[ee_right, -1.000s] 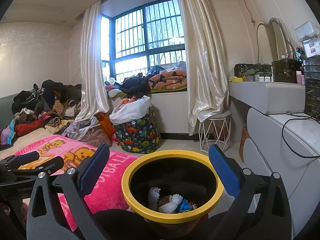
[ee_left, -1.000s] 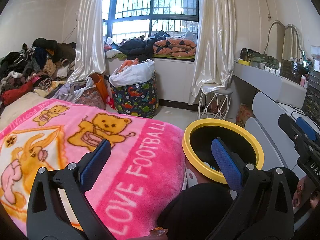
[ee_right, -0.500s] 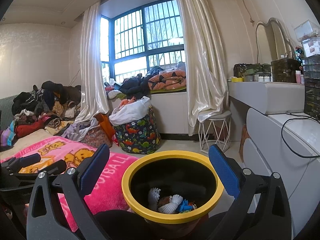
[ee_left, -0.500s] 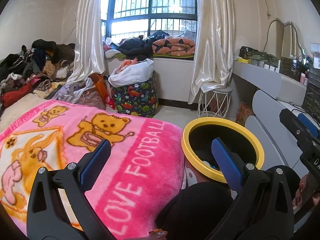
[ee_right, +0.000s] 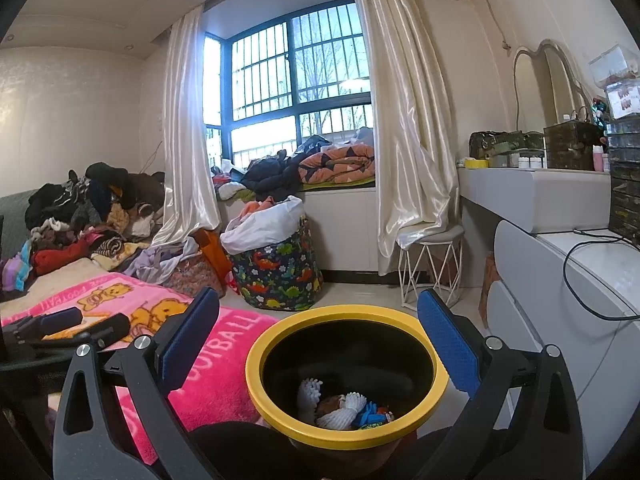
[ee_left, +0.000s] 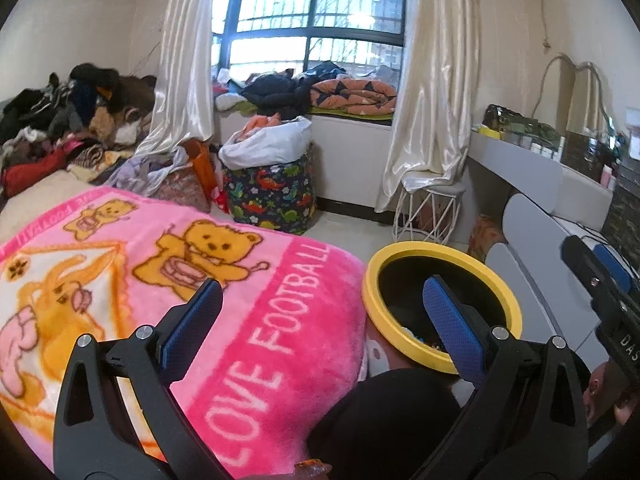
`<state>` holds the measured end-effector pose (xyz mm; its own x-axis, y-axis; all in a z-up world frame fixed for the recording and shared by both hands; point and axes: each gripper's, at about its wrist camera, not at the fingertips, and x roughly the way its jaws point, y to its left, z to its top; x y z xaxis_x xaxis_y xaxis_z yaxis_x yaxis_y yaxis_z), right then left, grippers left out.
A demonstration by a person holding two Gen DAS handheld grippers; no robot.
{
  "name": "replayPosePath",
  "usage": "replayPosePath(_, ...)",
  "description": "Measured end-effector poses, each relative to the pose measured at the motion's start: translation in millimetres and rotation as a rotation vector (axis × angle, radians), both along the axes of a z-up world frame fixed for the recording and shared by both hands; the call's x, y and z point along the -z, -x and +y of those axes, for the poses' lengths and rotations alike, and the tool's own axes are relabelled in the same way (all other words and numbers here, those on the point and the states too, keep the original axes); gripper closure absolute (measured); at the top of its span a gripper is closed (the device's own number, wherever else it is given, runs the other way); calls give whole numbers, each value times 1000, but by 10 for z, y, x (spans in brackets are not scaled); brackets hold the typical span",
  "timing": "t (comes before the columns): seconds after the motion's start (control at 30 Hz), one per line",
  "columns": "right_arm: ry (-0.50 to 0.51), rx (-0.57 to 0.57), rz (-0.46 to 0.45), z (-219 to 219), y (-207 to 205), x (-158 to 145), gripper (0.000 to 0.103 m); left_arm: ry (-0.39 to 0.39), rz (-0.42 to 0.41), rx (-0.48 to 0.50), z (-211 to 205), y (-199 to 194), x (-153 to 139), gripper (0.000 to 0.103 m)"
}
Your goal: Collect trash
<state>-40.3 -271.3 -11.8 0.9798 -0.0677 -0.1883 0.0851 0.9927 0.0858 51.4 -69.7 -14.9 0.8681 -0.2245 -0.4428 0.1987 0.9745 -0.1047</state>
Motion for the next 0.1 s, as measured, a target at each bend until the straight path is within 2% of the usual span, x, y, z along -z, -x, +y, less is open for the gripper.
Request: replayPosePath(0.1, -19, -58, 14, 95, -82, -76, 6, 8, 45, -61, 304, -63, 44, 11)
